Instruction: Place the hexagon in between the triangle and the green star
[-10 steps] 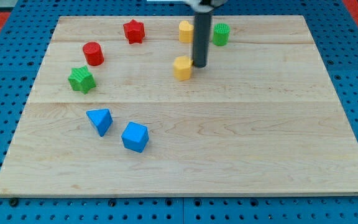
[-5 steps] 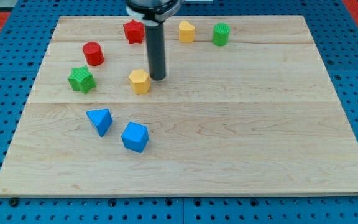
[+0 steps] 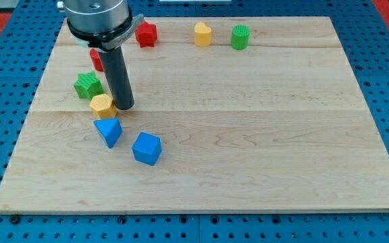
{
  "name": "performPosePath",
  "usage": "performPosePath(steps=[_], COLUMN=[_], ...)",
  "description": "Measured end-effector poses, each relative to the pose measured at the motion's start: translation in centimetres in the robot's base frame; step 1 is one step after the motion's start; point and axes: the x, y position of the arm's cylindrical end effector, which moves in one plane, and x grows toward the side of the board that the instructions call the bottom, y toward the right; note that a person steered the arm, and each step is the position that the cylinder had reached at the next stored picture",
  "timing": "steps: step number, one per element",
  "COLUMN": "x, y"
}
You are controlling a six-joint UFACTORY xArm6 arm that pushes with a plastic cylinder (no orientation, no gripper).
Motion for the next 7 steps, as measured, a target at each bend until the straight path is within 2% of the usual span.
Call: performPosePath(steps=[1,2,3,4,5,7], x=[0.8,-0.5,-3.4,-4.5,-7.3,-8.4], y=[-1.1,2.1,8.9,21.1,29.5,46.9])
